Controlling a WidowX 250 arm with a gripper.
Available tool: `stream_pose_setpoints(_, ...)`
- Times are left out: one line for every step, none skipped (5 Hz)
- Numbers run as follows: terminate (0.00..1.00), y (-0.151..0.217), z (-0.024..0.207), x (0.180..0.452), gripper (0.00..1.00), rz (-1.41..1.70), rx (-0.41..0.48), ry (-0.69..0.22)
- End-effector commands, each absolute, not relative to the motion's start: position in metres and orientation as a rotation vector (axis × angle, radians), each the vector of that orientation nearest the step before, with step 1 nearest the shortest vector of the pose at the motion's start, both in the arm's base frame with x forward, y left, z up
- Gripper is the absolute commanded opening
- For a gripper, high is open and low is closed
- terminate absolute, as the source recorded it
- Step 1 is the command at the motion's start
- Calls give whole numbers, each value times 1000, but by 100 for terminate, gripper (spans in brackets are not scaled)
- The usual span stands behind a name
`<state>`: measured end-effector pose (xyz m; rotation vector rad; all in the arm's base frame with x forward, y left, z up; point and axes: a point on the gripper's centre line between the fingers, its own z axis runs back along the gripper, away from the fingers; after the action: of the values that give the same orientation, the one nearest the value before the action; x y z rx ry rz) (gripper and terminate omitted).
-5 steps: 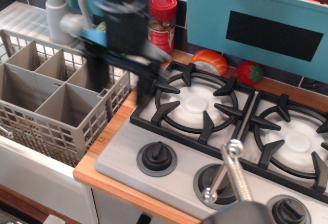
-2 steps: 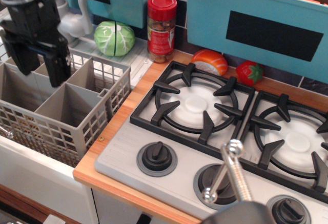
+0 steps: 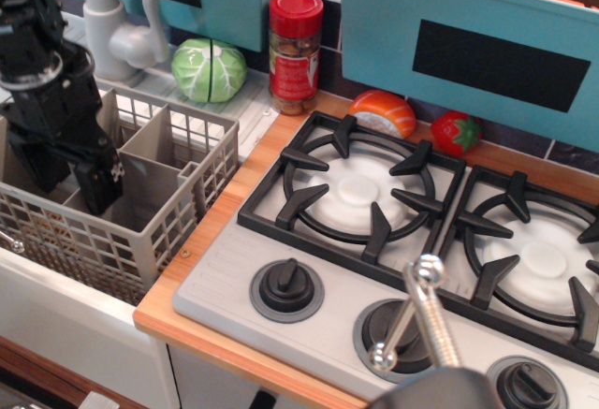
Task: Move drying rack out of sink
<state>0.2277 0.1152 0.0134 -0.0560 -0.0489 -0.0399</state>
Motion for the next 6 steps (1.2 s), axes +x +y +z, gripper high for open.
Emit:
stream_pose_setpoints(0, 115, 15, 232, 100, -65, -42, -111)
stream_pose_setpoints(0, 112, 38, 236, 100, -29, -94, -123)
stream_pose_setpoints(0, 114, 19, 234, 100, -24, -54, -110)
stream_pose_setpoints(0, 112, 5, 235, 0, -17, -19, -97)
stream_pose_setpoints(0, 113, -5, 237, 0, -15, 4, -86)
stream_pose_setpoints(0, 113, 4, 243, 0, -7, -11, -94)
